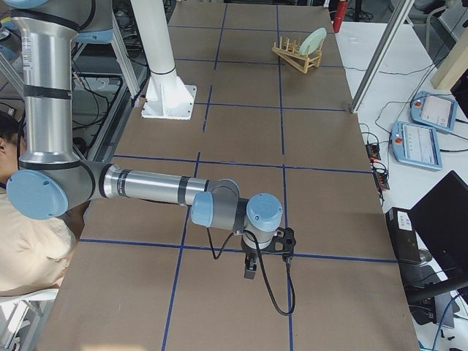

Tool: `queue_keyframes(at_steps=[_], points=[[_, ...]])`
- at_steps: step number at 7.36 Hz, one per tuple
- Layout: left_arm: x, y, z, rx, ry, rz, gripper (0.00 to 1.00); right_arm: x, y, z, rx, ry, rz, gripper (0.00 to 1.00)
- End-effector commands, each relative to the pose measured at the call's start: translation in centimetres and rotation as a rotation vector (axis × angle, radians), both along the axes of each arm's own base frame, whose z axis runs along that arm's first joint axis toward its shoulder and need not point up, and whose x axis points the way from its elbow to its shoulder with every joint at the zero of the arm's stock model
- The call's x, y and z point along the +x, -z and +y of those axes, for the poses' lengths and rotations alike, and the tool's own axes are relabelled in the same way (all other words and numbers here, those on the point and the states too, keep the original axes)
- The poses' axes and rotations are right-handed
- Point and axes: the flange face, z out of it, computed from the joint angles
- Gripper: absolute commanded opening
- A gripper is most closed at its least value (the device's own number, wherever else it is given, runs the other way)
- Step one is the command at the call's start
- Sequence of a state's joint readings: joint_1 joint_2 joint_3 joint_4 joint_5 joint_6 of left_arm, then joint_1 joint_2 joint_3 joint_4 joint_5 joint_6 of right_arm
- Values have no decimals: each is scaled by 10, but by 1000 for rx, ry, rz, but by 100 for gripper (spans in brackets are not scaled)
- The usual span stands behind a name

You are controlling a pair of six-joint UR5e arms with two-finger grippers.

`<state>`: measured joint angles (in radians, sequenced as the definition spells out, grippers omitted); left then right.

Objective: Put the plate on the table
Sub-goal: 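Move the left gripper toward the pale green plate in the wooden rack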

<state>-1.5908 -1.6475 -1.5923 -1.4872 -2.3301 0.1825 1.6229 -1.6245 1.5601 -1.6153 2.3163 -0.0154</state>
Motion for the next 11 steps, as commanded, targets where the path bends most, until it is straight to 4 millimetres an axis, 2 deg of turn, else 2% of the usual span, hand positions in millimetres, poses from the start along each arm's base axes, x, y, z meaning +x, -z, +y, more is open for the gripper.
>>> queue_keyframes(at_steps=[1,2,3,5,6,8,9,10,11], points=[[1,4,-2,10,-2,0,100,0,1,0,1,0,0,100],[-1,7,-3,17,0,-11,100,0,0,0,0,0,0,100],[0,26,-20,60,1,-21,100,0,1,0,1,0,0,100],[0,91,-84,255,6,-58,100,0,1,0,1,0,0,100],[0,102,-100,358,11,-40,100,0,1,0,1,0,0,100],[24,144,-97,203,220,295,100,0,0,0,0,0,0,100],[58,165,-98,167,278,372,100,0,0,0,0,0,0,100],[107,202,-103,108,316,464,100,0,0,0,0,0,0,100],[134,231,-108,33,388,531,100,0,1,0,1,0,0,100]])
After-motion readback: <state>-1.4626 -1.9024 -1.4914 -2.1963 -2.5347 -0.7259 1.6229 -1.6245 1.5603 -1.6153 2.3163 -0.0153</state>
